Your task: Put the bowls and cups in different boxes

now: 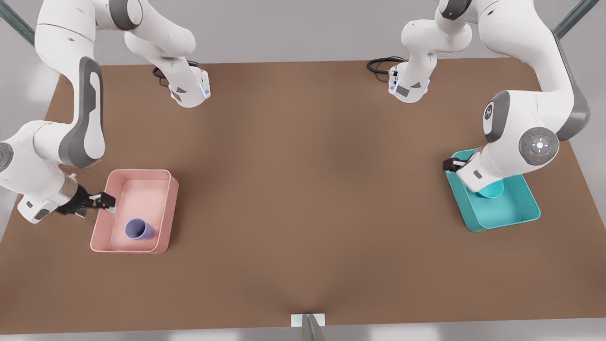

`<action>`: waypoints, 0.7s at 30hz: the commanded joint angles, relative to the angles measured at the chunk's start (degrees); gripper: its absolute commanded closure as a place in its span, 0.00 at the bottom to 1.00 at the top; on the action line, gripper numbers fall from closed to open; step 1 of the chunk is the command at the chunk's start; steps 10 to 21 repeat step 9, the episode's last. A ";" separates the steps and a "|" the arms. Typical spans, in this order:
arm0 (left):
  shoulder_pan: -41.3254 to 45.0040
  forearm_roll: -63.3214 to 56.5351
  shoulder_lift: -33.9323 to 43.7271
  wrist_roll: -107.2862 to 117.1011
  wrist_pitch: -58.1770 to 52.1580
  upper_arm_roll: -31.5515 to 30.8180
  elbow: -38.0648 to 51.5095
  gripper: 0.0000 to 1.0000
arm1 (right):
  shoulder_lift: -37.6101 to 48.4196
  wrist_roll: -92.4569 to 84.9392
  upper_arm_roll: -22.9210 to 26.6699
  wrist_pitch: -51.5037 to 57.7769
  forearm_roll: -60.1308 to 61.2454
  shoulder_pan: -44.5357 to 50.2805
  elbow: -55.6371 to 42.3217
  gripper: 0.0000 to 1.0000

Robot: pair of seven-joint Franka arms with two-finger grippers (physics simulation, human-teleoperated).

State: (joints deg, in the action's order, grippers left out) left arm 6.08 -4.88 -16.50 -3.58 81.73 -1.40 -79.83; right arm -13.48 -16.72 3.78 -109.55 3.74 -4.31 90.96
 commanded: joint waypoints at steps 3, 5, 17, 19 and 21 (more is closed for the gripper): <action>-0.02 -0.13 0.07 0.07 -0.87 0.00 0.03 0.00 | 6.44 16.99 -0.53 28.52 -1.55 1.76 -5.27 0.00; -0.01 -0.13 0.07 0.07 -1.05 0.00 0.03 0.00 | 8.47 16.81 -0.97 28.17 -2.16 1.85 -2.98 0.00; 0.16 -0.04 0.86 0.15 -2.90 0.00 0.03 0.00 | 9.88 16.81 -0.97 27.11 -2.16 1.93 -0.96 0.00; 0.16 -0.04 0.86 0.15 -2.90 0.00 0.03 0.00 | 9.88 16.81 -0.97 27.11 -2.16 1.93 -0.96 0.00; 0.16 -0.04 0.86 0.15 -2.90 0.00 0.03 0.00 | 9.88 16.81 -0.97 27.11 -2.16 1.93 -0.96 0.00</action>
